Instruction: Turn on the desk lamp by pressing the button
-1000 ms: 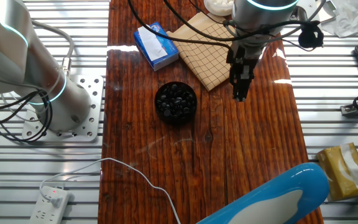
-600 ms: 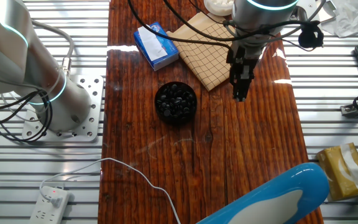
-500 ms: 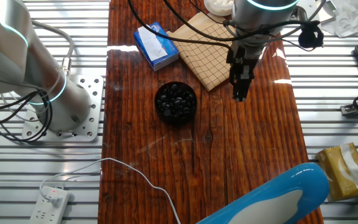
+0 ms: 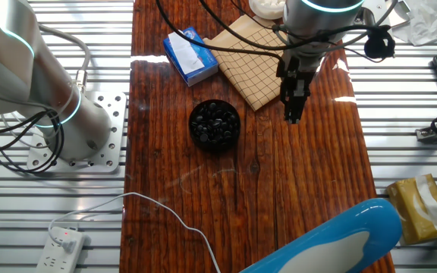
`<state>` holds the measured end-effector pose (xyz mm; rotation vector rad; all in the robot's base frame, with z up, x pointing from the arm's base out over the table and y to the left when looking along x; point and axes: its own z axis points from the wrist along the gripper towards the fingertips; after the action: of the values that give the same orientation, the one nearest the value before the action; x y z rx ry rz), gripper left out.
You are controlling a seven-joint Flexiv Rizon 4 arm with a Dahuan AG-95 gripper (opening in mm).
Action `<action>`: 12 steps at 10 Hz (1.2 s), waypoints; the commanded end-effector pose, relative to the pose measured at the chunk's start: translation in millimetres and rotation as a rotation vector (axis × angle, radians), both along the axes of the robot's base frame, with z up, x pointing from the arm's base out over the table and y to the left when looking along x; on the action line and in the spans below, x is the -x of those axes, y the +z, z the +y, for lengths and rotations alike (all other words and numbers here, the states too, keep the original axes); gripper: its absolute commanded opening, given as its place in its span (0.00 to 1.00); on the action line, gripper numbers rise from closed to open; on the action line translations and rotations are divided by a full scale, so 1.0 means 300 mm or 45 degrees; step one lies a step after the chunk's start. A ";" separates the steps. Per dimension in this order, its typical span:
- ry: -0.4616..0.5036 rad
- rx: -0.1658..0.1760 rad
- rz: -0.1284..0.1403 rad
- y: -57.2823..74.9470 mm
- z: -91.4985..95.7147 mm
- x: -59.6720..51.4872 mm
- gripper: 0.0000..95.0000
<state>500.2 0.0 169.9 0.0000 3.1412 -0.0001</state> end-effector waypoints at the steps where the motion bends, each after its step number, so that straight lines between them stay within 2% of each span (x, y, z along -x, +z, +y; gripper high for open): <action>1: 0.373 -0.053 -0.026 0.000 0.000 0.001 0.00; 12: 0.400 -0.041 -0.015 0.000 0.000 0.001 0.00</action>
<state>500.6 -0.1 170.0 -0.4913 3.0909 0.0499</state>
